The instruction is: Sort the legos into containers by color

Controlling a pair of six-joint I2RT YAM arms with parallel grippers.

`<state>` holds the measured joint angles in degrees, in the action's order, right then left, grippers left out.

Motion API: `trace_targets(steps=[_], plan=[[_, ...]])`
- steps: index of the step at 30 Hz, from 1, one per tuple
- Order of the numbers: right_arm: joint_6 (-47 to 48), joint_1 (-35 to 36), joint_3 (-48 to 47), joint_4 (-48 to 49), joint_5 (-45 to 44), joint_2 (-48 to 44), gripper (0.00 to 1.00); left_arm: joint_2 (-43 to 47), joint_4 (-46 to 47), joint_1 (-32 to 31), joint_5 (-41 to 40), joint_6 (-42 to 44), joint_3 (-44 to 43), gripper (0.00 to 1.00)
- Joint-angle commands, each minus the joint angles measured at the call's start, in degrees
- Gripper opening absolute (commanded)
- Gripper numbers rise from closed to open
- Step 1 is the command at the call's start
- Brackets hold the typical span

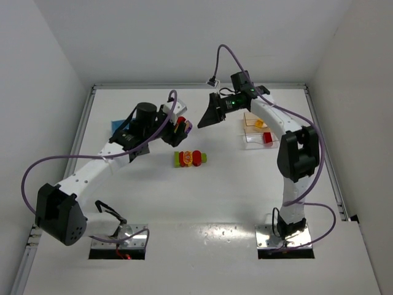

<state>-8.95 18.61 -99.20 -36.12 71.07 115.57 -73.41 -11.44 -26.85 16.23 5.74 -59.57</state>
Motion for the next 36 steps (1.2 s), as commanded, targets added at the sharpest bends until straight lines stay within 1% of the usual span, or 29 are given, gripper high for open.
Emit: trace_targets(steps=[1, 5, 9, 11, 15, 16, 21, 24, 28, 34, 36], plan=[[0.51, 1.69, 0.5, 1.59, 0.22, -2.99, 0.8, -0.42, 2.21, 0.13, 0.29, -0.2, -1.77, 0.26], [1.22, 2.92, -2.83, -0.26, -0.31, -1.31, 0.82, -2.79, 2.21, 0.13, 1.61, 0.32, -3.0, 0.26], [0.07, 4.06, -3.63, 1.22, -2.33, -0.78, 0.84, -3.94, 3.44, 0.13, 2.76, 0.33, -3.53, 0.26], [-2.46, 4.06, -3.63, 1.75, -2.86, 0.7, 0.84, -4.46, 3.44, 0.13, 3.28, 0.33, -4.06, 0.26], [-7.29, 2.92, -2.06, 6.22, -2.86, 1.24, 0.84, -4.46, 3.44, 0.13, 3.28, 0.33, -4.59, 0.26], [-7.31, 2.92, -2.05, 6.24, -2.86, 1.24, 0.84, -4.46, 3.44, 0.13, 3.28, 0.33, -4.59, 0.26], [-12.22, 0.12, 0.93, 10.27, -3.57, 1.77, 0.84, -3.23, 3.97, 0.66, 1.96, 0.33, -4.06, 0.26], [-13.73, 0.11, 1.64, 12.56, -2.17, 2.37, 0.84, -3.23, 3.97, 0.66, 1.96, -0.28, -4.06, 0.26], [-15.12, 0.81, 0.06, 14.14, 0.2, 2.91, 0.84, -3.23, 3.97, 0.14, 1.96, -0.82, -4.06, 0.27], [-15.13, 1.34, -1.61, 14.15, 2.15, 4.49, 0.84, -4.99, 4.5, -0.39, 1.96, -0.82, -5.73, 0.27], [-15.13, 1.87, -1.61, 14.15, 2.76, 4.49, 0.81, -4.99, 5.03, -0.39, 1.96, -0.82, -5.73, 0.27]])
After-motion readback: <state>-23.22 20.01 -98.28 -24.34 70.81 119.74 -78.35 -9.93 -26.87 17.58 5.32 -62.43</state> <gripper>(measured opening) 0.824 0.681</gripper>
